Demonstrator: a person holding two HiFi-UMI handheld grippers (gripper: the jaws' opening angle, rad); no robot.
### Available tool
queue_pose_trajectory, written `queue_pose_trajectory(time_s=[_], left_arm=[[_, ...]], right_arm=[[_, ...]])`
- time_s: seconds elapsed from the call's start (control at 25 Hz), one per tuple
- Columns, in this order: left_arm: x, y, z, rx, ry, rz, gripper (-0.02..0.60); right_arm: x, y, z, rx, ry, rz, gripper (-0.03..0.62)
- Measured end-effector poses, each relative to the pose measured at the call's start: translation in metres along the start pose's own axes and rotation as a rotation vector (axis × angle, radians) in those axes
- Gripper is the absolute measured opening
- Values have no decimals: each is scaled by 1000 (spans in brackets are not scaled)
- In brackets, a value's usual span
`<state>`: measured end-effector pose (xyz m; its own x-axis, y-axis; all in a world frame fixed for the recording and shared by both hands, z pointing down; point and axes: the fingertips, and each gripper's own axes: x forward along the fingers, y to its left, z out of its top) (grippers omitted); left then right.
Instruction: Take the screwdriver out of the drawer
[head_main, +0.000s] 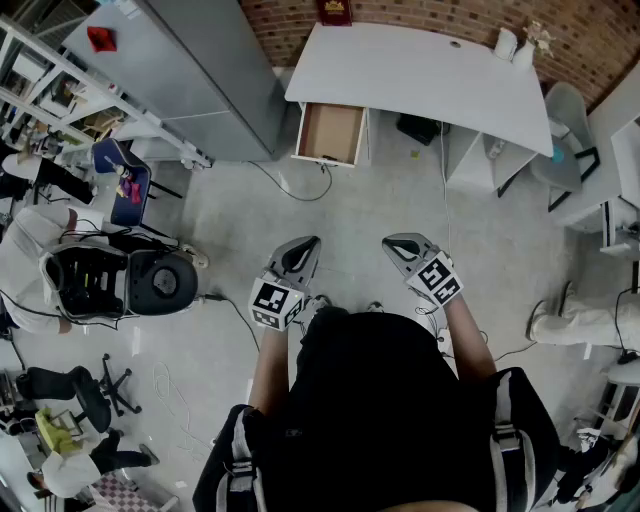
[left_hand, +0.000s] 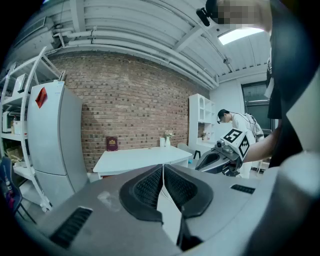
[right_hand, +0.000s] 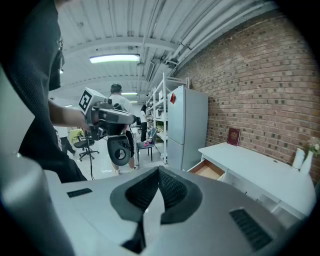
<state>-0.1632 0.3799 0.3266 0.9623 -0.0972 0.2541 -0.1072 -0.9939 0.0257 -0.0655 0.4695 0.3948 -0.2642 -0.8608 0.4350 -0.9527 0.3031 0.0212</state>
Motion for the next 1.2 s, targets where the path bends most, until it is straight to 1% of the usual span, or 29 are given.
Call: queue_pose_trajectory(time_s=[0.28, 0.64, 0.92, 1.2], left_arm=[[7, -7, 0, -5, 5, 9, 21], [8, 1, 0, -12, -5, 40, 21], [-4, 17, -12, -51, -3, 56, 21], [13, 36, -15, -70, -3, 40, 21]], right_arm=[[-3, -8, -5, -4, 7, 11, 55], [-2, -13, -10, -12, 18, 19, 55], [14, -3, -7, -35, 34, 31, 55], [21, -11, -13, -27, 60, 34, 55]])
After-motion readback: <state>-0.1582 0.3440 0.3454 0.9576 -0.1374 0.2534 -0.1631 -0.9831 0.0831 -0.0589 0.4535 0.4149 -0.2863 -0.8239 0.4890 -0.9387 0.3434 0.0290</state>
